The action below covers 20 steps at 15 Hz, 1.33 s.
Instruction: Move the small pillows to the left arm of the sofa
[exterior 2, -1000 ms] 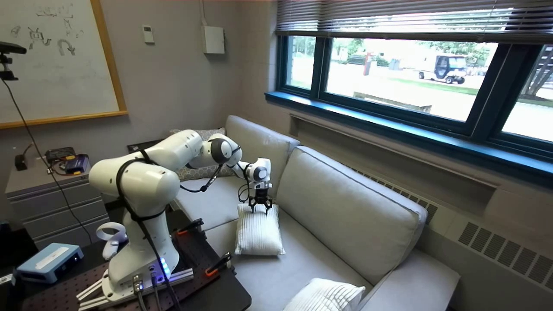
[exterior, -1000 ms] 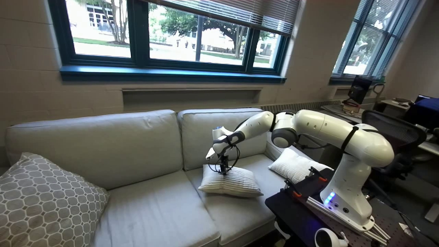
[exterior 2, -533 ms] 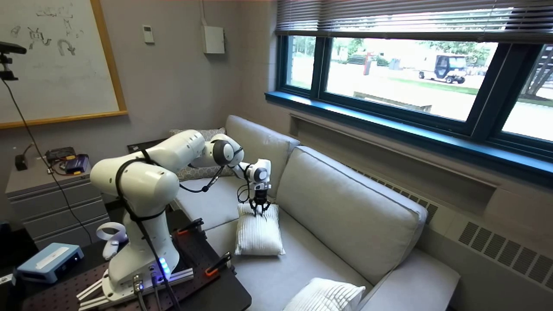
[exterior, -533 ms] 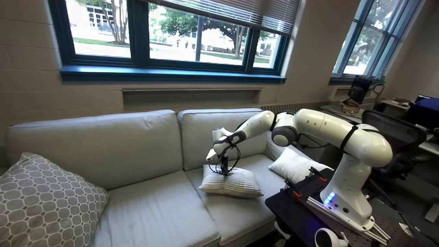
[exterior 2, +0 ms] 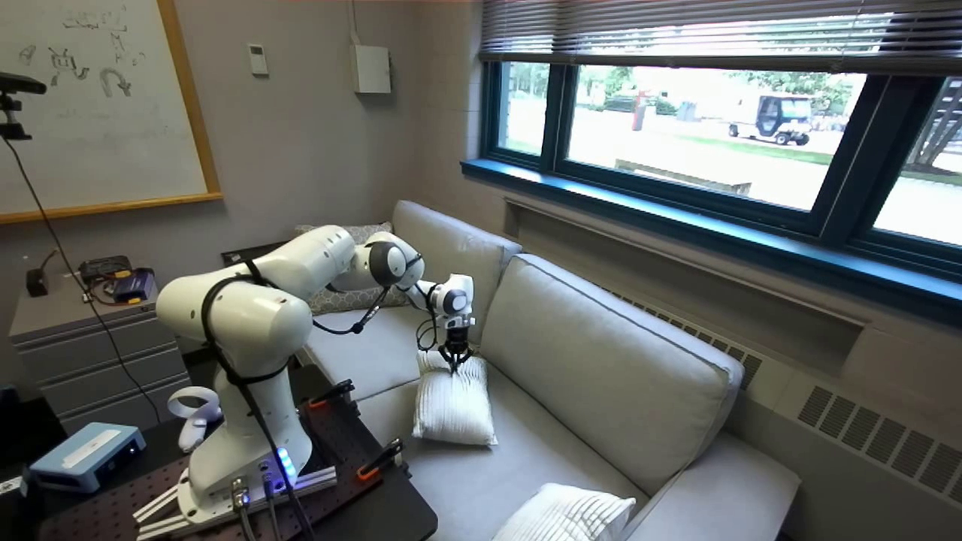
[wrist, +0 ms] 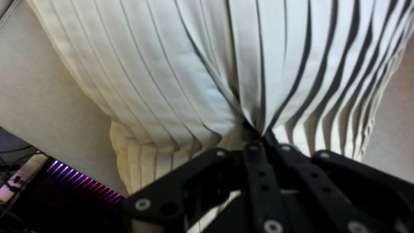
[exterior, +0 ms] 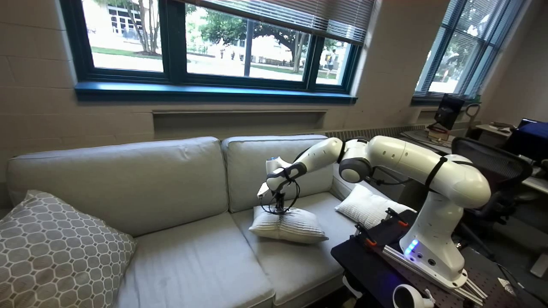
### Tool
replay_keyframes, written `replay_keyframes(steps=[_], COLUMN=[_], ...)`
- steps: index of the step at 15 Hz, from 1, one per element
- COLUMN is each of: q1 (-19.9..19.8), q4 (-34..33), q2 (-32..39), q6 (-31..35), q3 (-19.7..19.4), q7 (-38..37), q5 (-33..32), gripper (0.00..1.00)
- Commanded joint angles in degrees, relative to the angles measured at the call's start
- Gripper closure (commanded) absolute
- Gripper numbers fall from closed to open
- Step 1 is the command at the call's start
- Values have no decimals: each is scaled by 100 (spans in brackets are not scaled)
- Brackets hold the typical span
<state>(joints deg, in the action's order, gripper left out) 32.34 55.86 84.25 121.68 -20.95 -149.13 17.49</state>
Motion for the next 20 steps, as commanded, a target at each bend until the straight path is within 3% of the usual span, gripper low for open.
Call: replay_keyframes(steps=[1,4,6,10,13,20], q1=[485,1127,1612,2680,3472,5052], q4=[13,417,971,2484,3581,6002], q2=[1,15,0,-54,-27,-658], q6=[370,759,1169,2222,2996,4836], q3=[-1177,-2412,-3028,-3657,-3835,-3405], q7=[0,8,12,12,13,1073], q5=[1175,2475,3265,4551,5494,7289], gripper=[99,99,99,99,99,99])
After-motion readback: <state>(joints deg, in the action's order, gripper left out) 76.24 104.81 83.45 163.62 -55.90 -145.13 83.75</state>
